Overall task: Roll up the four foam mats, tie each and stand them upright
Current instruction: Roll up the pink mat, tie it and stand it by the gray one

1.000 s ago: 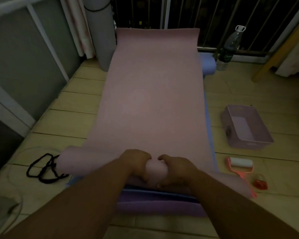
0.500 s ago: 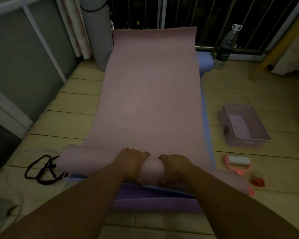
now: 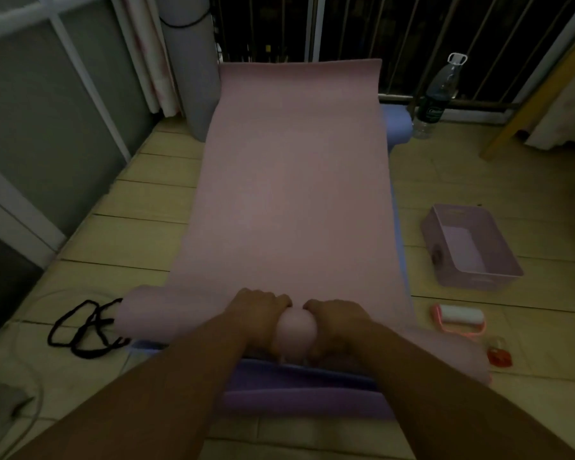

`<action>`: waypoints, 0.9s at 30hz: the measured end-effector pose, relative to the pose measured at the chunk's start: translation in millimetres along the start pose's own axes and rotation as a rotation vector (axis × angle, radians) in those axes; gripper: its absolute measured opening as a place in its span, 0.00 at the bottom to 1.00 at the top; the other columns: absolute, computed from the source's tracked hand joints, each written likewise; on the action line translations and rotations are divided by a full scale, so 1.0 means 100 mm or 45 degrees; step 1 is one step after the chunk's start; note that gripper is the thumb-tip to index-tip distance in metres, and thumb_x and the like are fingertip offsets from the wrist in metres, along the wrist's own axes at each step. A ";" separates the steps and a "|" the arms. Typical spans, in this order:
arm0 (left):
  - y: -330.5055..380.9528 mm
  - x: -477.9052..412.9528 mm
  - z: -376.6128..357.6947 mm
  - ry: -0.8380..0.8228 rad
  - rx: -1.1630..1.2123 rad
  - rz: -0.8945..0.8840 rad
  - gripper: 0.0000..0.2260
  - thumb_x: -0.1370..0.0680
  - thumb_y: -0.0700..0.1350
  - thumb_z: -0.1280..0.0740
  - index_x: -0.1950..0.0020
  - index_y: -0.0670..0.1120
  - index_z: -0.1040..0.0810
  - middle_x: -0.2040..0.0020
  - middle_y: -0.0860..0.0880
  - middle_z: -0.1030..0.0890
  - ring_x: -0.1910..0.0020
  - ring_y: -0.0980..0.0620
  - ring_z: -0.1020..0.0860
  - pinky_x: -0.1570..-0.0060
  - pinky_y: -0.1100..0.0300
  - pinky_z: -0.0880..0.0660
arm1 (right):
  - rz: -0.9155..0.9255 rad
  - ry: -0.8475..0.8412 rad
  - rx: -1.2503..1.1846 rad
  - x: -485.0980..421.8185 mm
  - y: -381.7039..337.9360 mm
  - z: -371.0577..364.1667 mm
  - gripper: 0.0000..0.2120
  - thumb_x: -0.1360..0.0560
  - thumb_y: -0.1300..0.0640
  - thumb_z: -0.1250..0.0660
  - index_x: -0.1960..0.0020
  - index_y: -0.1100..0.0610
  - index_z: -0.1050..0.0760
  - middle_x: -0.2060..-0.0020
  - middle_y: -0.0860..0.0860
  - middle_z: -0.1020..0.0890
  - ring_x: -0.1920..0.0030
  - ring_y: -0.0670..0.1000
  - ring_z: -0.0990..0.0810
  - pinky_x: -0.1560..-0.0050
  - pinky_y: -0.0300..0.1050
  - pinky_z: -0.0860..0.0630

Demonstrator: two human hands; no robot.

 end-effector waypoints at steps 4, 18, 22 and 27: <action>-0.08 -0.06 -0.01 -0.122 0.136 0.082 0.35 0.35 0.62 0.26 0.32 0.55 0.32 0.39 0.50 0.22 0.45 0.48 0.23 0.45 0.53 0.28 | 0.048 0.135 0.016 0.03 -0.01 -0.03 0.51 0.39 0.34 0.24 0.24 0.44 0.46 0.35 0.53 0.24 0.40 0.57 0.23 0.39 0.52 0.28; -0.10 0.03 -0.01 0.094 0.011 0.031 0.42 0.38 0.66 0.26 0.28 0.57 0.37 0.35 0.51 0.26 0.40 0.47 0.26 0.39 0.51 0.32 | 0.011 0.131 0.001 0.02 0.10 -0.04 0.47 0.40 0.35 0.24 0.27 0.43 0.41 0.36 0.52 0.24 0.41 0.56 0.23 0.39 0.53 0.27; -0.19 -0.01 -0.04 -0.021 0.197 0.119 0.37 0.35 0.63 0.26 0.30 0.57 0.33 0.37 0.51 0.23 0.42 0.48 0.24 0.42 0.52 0.31 | 0.121 0.281 0.232 0.09 -0.02 -0.01 0.56 0.40 0.31 0.25 0.22 0.45 0.49 0.28 0.51 0.32 0.33 0.58 0.31 0.31 0.56 0.39; -0.15 0.02 -0.04 -0.065 0.156 0.054 0.43 0.37 0.65 0.25 0.26 0.59 0.38 0.33 0.52 0.26 0.38 0.47 0.26 0.38 0.49 0.31 | 0.038 0.182 0.145 0.05 -0.03 0.02 0.44 0.39 0.35 0.24 0.29 0.45 0.38 0.37 0.52 0.24 0.41 0.57 0.24 0.38 0.54 0.28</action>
Point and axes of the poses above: each hand's wrist, its own x-axis away from the middle knuckle, its own z-axis out of the back of the hand, y = z × x, the point moved 4 cm from there along -x, towards the middle knuckle
